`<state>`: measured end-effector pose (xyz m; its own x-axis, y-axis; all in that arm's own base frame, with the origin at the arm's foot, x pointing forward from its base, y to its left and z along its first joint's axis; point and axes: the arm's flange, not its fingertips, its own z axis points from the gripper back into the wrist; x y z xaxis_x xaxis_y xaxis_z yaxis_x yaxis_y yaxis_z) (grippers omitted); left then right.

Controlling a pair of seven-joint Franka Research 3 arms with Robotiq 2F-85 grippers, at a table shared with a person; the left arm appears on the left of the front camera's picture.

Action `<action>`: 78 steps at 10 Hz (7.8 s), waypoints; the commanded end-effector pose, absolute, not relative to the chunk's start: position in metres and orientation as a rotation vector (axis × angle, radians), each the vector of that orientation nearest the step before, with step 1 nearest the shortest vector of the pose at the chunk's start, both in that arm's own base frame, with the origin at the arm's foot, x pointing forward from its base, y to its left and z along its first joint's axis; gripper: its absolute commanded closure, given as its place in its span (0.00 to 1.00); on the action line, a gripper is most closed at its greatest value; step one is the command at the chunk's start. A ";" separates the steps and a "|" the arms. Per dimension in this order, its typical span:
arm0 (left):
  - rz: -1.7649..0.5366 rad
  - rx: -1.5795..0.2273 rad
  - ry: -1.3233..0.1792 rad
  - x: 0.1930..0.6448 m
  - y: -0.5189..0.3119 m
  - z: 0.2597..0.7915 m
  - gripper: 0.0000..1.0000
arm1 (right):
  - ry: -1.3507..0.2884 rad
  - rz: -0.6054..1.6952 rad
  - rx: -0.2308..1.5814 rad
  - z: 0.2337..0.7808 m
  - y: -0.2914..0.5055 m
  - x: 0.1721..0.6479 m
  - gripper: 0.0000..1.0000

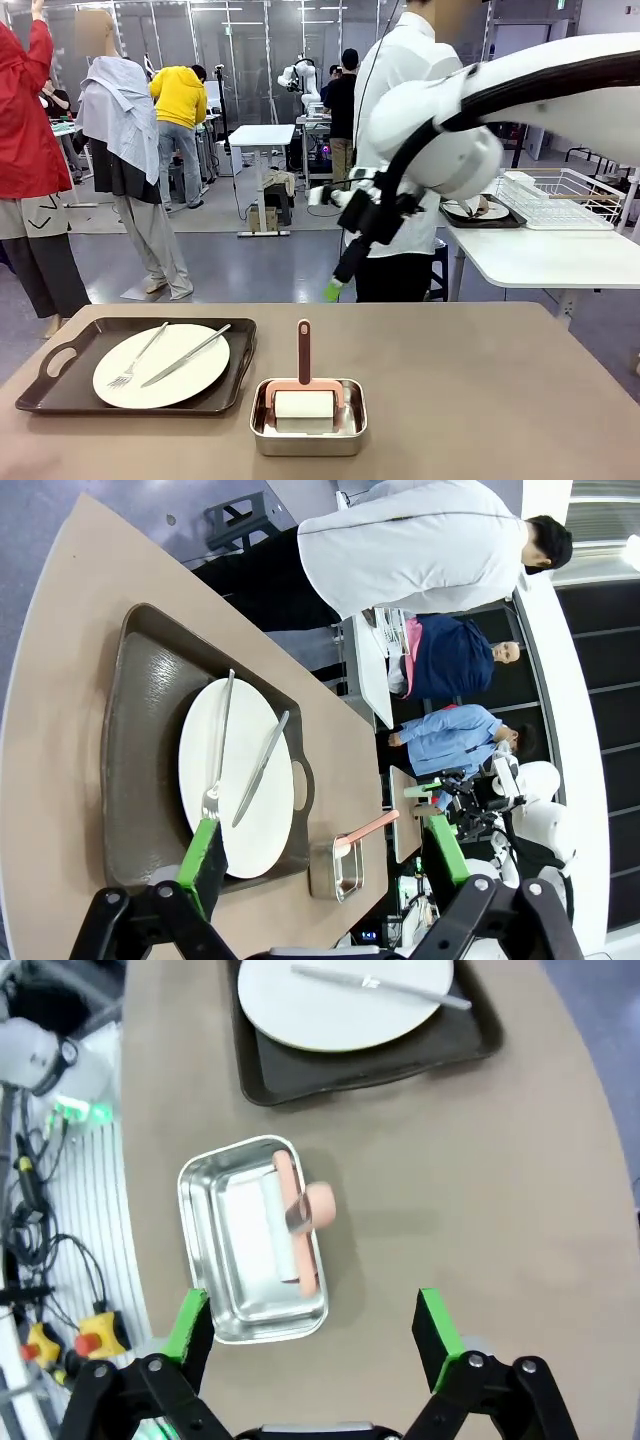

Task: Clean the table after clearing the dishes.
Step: When the left (or right) Handle tray is removed, use the left hand (or right hand) to clean the left (or right) side of the table with the Lint Roller.

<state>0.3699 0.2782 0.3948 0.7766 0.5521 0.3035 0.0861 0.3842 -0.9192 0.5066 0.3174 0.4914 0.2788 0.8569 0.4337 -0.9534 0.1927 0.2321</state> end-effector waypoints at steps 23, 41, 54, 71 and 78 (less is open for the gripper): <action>0.320 -1.171 -0.651 0.368 0.280 0.396 0.00 | 0.239 1.600 0.336 0.403 0.427 0.504 0.56; 0.320 -1.171 -0.651 0.368 0.280 0.396 0.00 | -0.241 0.152 0.719 0.412 0.129 0.455 0.93; 0.320 -1.171 -0.651 0.368 0.280 0.396 0.00 | -0.090 -0.165 0.859 0.353 0.100 0.511 0.79; 0.320 -1.171 -0.651 0.368 0.280 0.396 0.00 | -0.280 -0.164 0.452 0.403 -0.128 0.451 0.79; 0.320 -1.171 -0.651 0.368 0.280 0.396 0.00 | -0.424 0.056 0.334 0.516 -0.074 0.432 0.79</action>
<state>0.3697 0.2782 0.3945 0.7770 0.5520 0.3026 0.0857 0.3835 -0.9196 0.4213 -0.0603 0.5339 0.9081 0.0242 0.4181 -0.1588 0.9437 0.2902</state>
